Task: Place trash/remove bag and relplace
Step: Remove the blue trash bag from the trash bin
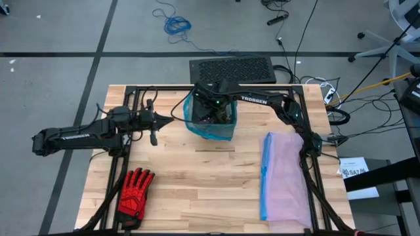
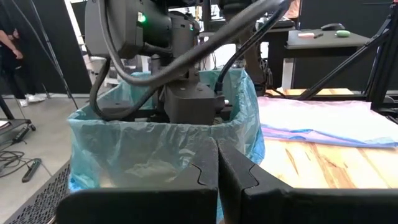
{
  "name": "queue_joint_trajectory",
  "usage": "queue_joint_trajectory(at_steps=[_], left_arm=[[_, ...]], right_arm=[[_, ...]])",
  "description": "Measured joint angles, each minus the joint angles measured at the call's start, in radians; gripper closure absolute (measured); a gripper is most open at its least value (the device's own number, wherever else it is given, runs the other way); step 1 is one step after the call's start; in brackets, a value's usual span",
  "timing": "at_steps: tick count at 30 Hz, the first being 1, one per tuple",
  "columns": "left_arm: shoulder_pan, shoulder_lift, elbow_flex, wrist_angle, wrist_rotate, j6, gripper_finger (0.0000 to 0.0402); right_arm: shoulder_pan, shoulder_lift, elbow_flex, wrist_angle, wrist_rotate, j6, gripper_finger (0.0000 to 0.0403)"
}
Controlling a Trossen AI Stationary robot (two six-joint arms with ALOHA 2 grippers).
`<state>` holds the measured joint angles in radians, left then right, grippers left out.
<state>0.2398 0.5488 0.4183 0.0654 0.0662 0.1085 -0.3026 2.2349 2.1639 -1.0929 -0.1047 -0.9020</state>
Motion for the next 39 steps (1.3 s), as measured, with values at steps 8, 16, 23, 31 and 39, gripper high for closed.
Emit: queue_joint_trajectory(at_steps=[8, 16, 23, 31, 39], left_arm=[[0.0, 0.0, 0.0, 0.0, 0.0, 0.0, 0.0402], [0.0, 0.0, 0.0, 0.005, -0.055, -0.036, 0.0402], [0.0, 0.0, 0.0, 0.005, -0.141, -0.078, 0.0402], [0.0, 0.007, 0.0, -0.007, -0.158, -0.07, 0.0402], [0.011, 0.039, -0.051, 0.015, -0.272, -0.204, 0.0402]], right_arm=[[0.027, 0.0, 0.0, 0.038, 0.008, 0.0, 0.0403], [0.039, -0.006, 0.048, 0.014, 0.084, 0.022, 0.0403], [0.041, -0.007, 0.168, -0.029, 0.085, 0.031, 0.0403], [0.056, -0.072, 0.189, -0.023, 0.086, 0.065, 0.0403], [0.078, -0.168, 0.189, -0.018, 0.147, 0.112, 0.0403]])
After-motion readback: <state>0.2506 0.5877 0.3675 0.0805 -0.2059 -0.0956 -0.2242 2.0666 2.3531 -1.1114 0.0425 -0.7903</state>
